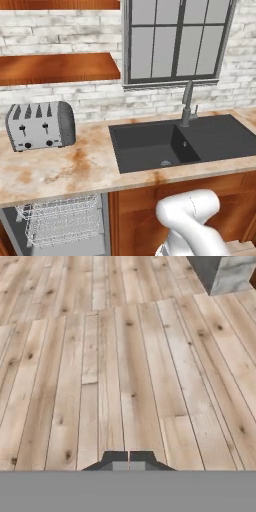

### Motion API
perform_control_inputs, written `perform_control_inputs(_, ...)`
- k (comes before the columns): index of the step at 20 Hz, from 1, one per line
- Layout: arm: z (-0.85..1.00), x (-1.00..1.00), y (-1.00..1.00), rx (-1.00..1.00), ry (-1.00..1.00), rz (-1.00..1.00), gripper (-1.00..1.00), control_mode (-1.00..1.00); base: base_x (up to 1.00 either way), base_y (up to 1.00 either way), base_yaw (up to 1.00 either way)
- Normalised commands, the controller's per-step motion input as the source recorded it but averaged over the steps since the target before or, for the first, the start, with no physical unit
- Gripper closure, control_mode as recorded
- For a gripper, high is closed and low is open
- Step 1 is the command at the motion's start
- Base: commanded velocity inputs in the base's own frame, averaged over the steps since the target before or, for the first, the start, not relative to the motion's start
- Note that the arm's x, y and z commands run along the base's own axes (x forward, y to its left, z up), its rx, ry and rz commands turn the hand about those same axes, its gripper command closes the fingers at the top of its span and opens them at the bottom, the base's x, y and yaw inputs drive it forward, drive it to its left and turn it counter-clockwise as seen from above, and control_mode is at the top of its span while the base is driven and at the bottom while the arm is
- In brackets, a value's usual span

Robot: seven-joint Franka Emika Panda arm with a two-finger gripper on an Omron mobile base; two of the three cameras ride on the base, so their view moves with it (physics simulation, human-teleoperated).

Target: Open the dishwasher door and pull out the top rack.

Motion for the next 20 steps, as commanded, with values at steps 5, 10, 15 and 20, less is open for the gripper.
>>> perform_control_inputs(5,0.84,-1.00,0.00,0.00,0.15,0.00,-1.00,-1.00,0.00,0.00,0.00)
perform_control_inputs(10,1.00,-0.63,0.00,0.00,0.16,0.00,-1.00,-1.00,0.00,0.00,0.00)
perform_control_inputs(15,1.00,-0.03,0.00,-0.05,0.22,0.00,-1.00,-1.00,0.00,0.00,0.00)
perform_control_inputs(20,1.00,0.03,0.00,-0.10,0.07,0.00,-1.00,-1.00,0.00,0.00,0.00)
